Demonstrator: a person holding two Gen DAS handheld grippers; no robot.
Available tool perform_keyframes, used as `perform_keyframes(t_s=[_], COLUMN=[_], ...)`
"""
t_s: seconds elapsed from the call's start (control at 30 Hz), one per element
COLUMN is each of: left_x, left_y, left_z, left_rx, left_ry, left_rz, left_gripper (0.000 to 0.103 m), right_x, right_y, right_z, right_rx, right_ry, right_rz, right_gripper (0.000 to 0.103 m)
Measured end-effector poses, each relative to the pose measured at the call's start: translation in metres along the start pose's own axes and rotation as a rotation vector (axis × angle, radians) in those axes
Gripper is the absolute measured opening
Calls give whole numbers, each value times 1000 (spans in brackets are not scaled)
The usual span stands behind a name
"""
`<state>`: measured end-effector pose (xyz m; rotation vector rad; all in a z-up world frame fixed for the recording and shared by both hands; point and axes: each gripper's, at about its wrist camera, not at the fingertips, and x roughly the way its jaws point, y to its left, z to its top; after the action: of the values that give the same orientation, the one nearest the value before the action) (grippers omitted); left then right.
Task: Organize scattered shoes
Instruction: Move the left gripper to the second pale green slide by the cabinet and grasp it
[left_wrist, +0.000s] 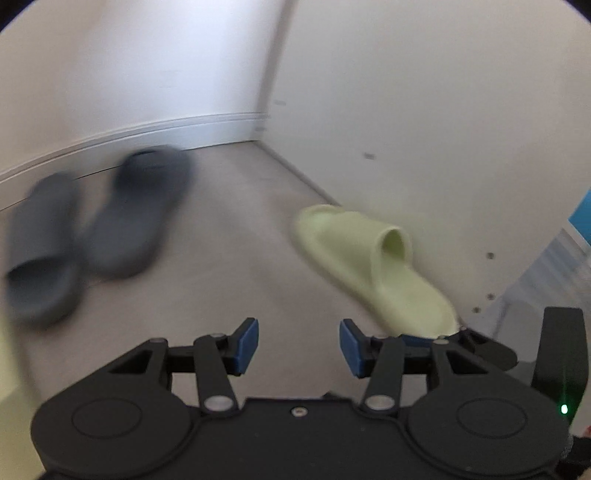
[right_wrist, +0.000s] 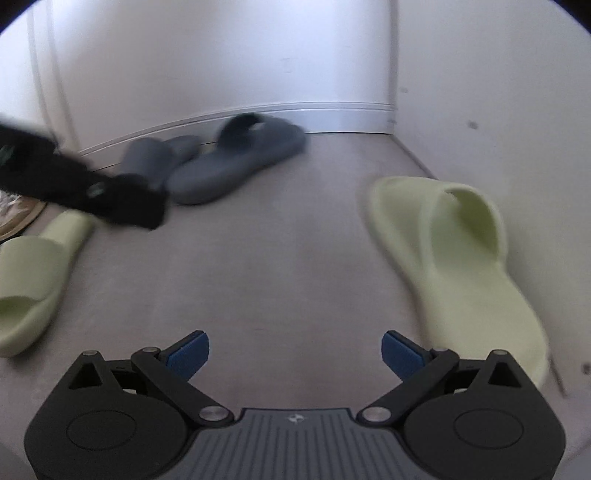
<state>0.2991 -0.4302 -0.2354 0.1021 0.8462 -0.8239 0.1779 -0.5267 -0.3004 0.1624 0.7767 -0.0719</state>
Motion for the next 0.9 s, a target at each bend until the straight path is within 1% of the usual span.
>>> perform_keyframes(t_s=[0.13, 0.3, 0.37, 0.47, 0.53, 0.57, 0.63, 0.67, 0.77, 0.83, 0.9], left_x=[37, 71, 80, 97, 107, 112, 120, 123, 128, 129, 130], left_y=[-24, -35, -39, -48, -50, -51, -52, -52, -49, -51, -50], left_z=[15, 27, 30, 34, 37, 38, 40, 41, 43, 43, 42], left_rx=[54, 61, 64, 99, 107, 106, 102, 94, 63, 64, 40], left_ry=[-3, 26, 37, 58, 79, 93, 117, 128, 134, 132, 132], left_rz=[-39, -86, -93, -98, -113, -114, -93, -83, -86, -78, -81], left_gripper=[49, 48, 47, 43, 38, 37, 30, 30, 30, 29, 26], right_x=[-1, -2, -2, 0, 1, 2, 2, 2, 0, -1, -3], right_y=[-27, -35, -35, -34, -33, -34, -34, -35, -39, -41, -43], right_z=[0, -3, -4, -4, -4, -5, -6, -6, -7, -9, -10], right_rx=[76, 67, 69, 79, 70, 65, 67, 67, 73, 88, 99], right_ry=[-19, -20, -23, -29, -30, -31, -30, -29, -26, -26, -22], right_rz=[-2, 4, 0, -14, -29, -35, -52, -60, -77, -83, -90], right_gripper=[99, 98, 98, 97, 96, 96, 94, 94, 94, 94, 94])
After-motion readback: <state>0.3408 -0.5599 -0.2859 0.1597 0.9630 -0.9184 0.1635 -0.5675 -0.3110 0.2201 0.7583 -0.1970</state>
